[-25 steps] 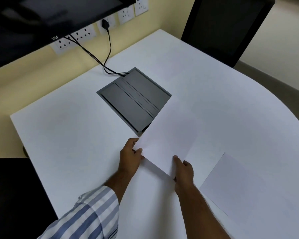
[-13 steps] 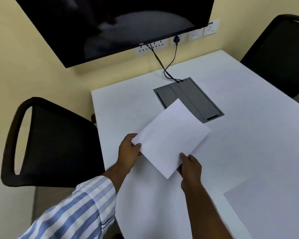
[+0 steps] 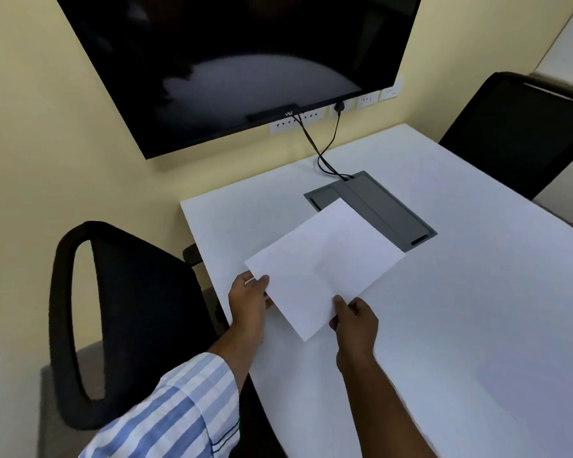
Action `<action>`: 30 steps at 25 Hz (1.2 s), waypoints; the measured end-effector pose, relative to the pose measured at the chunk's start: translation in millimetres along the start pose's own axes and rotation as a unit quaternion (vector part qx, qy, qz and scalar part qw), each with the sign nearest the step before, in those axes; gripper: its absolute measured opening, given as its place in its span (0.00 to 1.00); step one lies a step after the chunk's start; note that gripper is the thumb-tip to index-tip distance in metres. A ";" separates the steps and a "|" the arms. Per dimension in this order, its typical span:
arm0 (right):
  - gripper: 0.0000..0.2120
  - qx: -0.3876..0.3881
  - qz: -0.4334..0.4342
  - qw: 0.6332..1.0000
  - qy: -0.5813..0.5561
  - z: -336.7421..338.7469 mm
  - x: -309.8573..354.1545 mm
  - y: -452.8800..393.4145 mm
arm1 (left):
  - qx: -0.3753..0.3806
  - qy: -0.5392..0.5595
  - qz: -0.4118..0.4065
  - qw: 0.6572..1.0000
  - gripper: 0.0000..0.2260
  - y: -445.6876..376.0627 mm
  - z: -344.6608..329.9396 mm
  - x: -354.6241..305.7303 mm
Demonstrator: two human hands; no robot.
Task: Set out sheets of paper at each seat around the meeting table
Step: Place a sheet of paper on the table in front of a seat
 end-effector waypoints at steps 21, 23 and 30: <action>0.17 0.018 -0.079 0.996 0.030 -76.2 -36.8 -16.9 | 0.023 -0.144 -0.007 0.989 0.10 -82.8 25.5 -9.2; 0.19 0.020 -0.066 0.997 0.039 -84.0 -40.2 -26.8 | 0.025 -0.147 -0.003 0.989 0.10 -94.2 25.1 -7.8; 0.20 0.022 -0.076 0.994 0.072 -116.2 -80.9 -55.0 | 0.042 -0.189 0.050 0.980 0.14 -150.3 34.7 5.2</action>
Point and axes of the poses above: each hand's wrist, its own y-axis away from the middle knuckle, its own z-axis out of the back of the hand, x = y × z, the point moved 6 cm from there along -y, towards the middle knuckle, and after that the axes turned 5 degrees about z, right-handed, at the moved point
